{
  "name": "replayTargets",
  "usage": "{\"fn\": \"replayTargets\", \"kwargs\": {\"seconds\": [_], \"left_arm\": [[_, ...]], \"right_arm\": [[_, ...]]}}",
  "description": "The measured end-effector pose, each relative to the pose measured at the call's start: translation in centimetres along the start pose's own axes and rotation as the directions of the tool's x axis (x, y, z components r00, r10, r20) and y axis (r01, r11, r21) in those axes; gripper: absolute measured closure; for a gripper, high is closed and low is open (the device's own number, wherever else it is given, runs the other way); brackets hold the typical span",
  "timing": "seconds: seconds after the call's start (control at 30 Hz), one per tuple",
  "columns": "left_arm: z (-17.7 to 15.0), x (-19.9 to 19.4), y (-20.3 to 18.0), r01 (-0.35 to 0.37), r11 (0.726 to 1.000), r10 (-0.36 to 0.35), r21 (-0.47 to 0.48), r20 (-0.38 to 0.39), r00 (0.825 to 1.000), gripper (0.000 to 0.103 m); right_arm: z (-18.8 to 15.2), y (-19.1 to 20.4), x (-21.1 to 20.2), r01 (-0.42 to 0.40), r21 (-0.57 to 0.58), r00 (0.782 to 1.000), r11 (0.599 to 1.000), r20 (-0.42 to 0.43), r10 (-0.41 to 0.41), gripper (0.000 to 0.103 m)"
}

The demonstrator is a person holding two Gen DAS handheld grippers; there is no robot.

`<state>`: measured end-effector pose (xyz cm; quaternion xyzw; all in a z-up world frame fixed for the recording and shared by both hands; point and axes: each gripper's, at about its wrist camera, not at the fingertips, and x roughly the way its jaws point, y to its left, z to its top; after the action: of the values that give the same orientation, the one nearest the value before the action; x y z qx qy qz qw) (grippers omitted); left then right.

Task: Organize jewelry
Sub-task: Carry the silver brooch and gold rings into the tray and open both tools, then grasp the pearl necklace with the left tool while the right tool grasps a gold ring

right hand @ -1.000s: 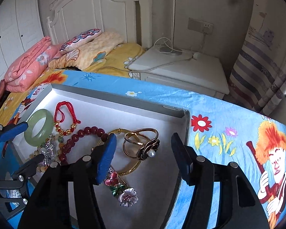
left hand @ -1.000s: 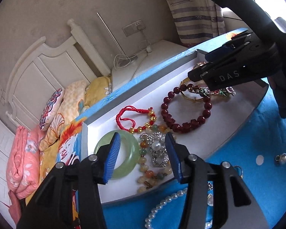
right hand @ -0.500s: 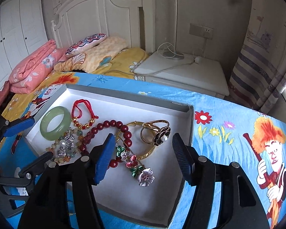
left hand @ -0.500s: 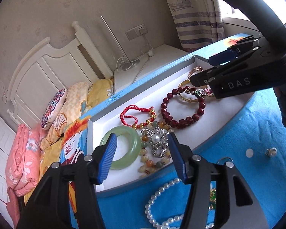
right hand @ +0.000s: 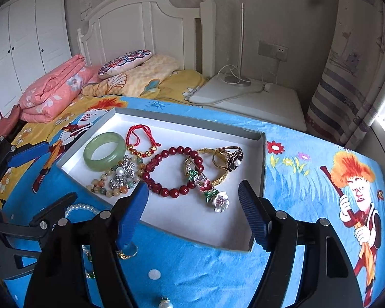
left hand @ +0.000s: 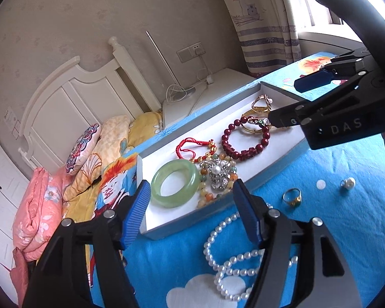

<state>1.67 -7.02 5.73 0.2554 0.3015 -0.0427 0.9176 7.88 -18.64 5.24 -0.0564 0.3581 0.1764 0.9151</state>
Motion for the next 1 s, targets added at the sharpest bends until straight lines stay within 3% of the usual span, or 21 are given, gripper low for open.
{"fn": "replayTargets", "kwargs": {"seconds": [0.43,0.67,0.87,1.0], "left_arm": [[-4.0,-2.1,0.8,-0.014,0.999,0.013,-0.032,-0.026,1.000,0.031],[-6.2,-1.8,1.5,-0.002,0.998,-0.002,-0.064,-0.068,0.998,0.030],[-8.4,-1.6,2.8,0.042,0.989,-0.058,-0.145,-0.109,0.992,0.029],[-9.6,-1.9,4.4,0.094,0.967,-0.124,-0.236,-0.119,0.985,0.026]], "right_arm": [[-4.0,2.3,-2.8,-0.014,-0.015,1.000,1.000,-0.011,0.014,0.025],[-6.7,3.1,-3.2,-0.023,-0.031,0.998,0.999,-0.059,0.021,0.022],[-8.6,3.2,-3.5,-0.033,-0.036,0.995,0.999,-0.099,0.029,0.022],[-9.6,2.9,-3.7,-0.036,-0.044,0.991,0.998,-0.127,0.030,0.022]]}}
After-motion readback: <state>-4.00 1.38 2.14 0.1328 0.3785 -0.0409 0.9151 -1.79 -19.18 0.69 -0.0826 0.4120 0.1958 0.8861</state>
